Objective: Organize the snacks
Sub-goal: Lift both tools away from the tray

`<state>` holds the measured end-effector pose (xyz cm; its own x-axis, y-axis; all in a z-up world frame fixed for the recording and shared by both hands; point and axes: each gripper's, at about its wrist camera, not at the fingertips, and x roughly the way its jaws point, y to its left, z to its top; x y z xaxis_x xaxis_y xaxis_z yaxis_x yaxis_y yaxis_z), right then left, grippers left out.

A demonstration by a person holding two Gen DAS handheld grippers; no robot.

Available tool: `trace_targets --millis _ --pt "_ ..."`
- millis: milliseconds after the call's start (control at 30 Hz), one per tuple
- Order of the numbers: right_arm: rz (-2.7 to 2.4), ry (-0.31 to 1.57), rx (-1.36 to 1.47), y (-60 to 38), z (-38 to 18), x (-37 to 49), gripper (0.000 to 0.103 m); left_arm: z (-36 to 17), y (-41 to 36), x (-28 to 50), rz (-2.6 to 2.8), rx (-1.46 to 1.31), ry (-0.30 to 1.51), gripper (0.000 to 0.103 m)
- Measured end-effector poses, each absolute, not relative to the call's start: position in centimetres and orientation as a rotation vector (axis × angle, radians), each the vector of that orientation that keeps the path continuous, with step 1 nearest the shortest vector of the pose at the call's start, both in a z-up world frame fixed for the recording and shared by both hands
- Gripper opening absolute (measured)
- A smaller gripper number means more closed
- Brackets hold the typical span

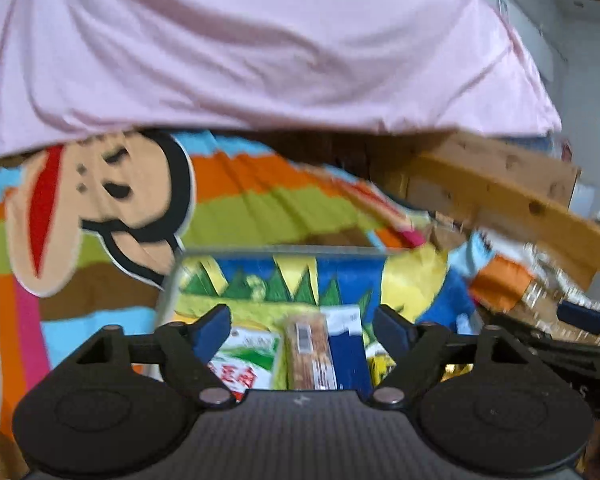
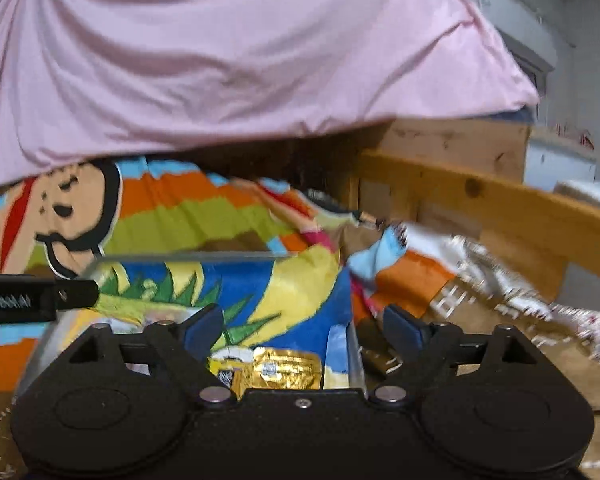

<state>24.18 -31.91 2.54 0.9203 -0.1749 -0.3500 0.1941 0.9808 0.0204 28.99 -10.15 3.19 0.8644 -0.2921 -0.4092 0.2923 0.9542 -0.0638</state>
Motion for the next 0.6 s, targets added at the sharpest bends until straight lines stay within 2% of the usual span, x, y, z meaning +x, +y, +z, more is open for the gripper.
trace_targets --millis 167,333,600 --pt "-0.172 0.284 0.074 -31.6 5.3 20.4 0.096 5.7 -8.2 25.5 -0.262 -0.014 0.382 0.091" --pt "-0.131 0.241 0.088 -30.9 7.2 16.3 0.102 7.4 -6.4 21.4 -0.209 -0.001 0.346 0.101" --pt "-0.089 0.204 0.090 -29.7 8.6 9.7 0.102 7.9 -4.9 15.6 -0.194 0.048 0.351 0.103"
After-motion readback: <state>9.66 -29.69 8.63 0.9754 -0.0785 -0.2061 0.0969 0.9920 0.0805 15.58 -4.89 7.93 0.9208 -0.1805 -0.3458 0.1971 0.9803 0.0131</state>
